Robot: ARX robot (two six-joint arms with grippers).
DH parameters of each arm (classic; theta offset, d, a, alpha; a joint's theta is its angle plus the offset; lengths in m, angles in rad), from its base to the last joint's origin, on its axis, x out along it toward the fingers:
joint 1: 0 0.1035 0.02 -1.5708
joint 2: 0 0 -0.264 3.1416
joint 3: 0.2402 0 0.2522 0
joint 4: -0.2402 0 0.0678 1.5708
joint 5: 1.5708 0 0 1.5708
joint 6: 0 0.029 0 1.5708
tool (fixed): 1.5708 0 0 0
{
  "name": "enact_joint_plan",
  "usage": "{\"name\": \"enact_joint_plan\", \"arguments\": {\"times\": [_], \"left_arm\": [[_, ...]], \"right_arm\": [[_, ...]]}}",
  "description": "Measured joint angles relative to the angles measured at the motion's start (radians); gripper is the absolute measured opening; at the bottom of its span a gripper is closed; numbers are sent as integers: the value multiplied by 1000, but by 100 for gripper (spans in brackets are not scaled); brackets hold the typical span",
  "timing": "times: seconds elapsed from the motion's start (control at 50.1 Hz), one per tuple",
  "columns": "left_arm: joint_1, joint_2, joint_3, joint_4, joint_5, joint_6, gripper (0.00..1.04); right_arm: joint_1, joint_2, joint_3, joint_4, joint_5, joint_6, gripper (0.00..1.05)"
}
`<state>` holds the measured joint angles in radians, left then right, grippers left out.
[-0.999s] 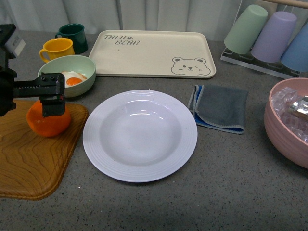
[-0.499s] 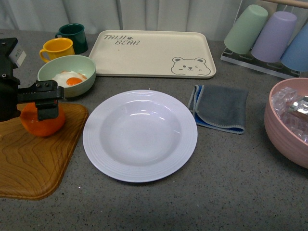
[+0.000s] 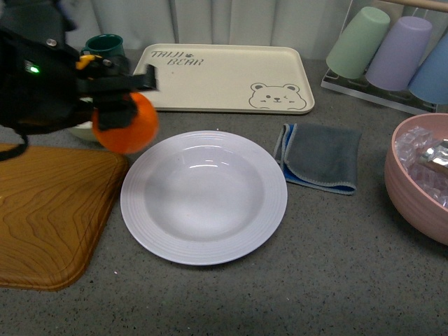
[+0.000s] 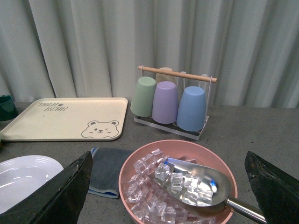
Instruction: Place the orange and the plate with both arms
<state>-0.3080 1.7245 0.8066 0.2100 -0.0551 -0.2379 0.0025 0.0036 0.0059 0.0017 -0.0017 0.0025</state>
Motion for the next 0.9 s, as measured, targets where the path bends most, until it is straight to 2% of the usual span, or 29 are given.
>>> {"name": "enact_joint_plan", "arguments": {"times": [0.16, 0.28, 0.699, 0.739, 0.899], "left_arm": [[-111, 80, 22, 0, -19, -8, 44], [-152, 140, 52, 0, -26, -11, 44], [-181, 274, 108, 12, -40, -47, 44], [-180, 274, 108, 6, -35, -54, 49], [-175, 236, 90, -3, -19, -84, 84]], "right_arm": [[0, 0, 0, 0, 0, 0, 95], [0, 0, 0, 0, 0, 0, 95], [0, 0, 0, 0, 0, 0, 95], [0, 0, 0, 0, 0, 0, 95], [0, 0, 0, 0, 0, 0, 95]]}}
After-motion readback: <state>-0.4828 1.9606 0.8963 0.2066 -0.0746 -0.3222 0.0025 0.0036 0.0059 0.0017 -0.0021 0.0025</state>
